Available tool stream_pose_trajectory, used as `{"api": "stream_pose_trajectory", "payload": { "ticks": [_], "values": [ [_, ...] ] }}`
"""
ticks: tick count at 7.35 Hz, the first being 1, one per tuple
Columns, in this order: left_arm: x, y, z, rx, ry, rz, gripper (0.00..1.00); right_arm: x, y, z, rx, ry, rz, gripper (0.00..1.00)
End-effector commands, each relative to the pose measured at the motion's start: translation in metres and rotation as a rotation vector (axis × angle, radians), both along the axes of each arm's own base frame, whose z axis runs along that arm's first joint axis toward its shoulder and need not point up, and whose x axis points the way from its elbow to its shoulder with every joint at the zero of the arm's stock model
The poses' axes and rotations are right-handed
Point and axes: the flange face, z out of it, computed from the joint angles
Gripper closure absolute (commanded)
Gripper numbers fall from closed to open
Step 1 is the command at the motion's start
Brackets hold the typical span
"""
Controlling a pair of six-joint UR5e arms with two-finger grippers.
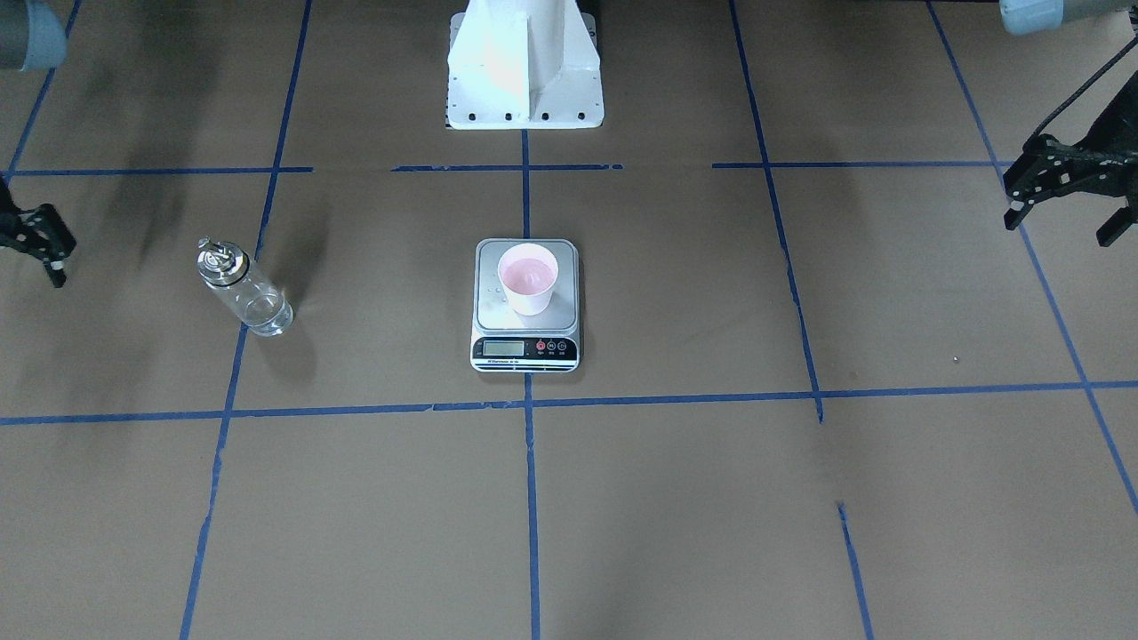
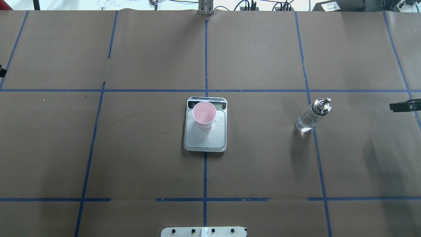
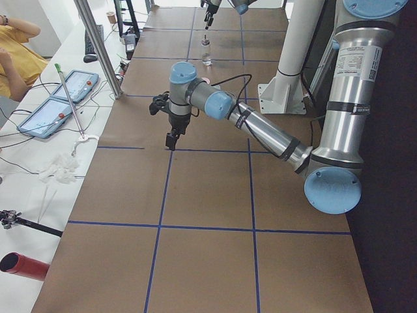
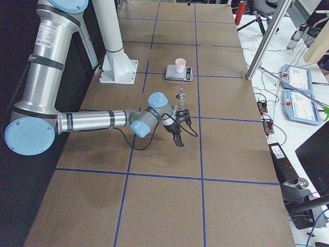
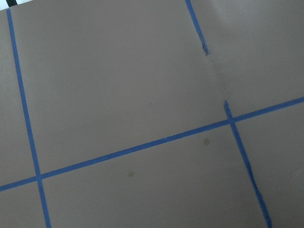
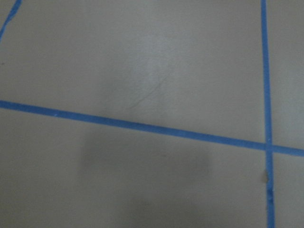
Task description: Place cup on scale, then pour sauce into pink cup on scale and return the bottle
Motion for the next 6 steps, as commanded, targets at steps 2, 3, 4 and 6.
{"api": "stream_pose_trajectory", "payload": {
  "ticks": [2, 3, 4, 6],
  "values": [
    [-0.046, -0.026, 0.075, -0.024, -0.054, 0.058, 0.00, 0.127, -0.086, -0.016, -0.074, 0.049, -0.155, 0.00],
    [-0.077, -0.033, 0.114, -0.040, -0.011, 0.099, 0.00, 0.155, -0.086, -0.014, -0.091, 0.057, -0.189, 0.00],
    [-0.118, -0.041, 0.156, -0.072, 0.034, 0.099, 0.00, 0.175, -0.076, -0.004, -0.119, 0.014, -0.178, 0.00],
    [-0.125, -0.041, 0.176, -0.143, 0.169, 0.080, 0.00, 0.203, -0.031, 0.033, -0.184, -0.157, -0.129, 0.00]
  ]
}}
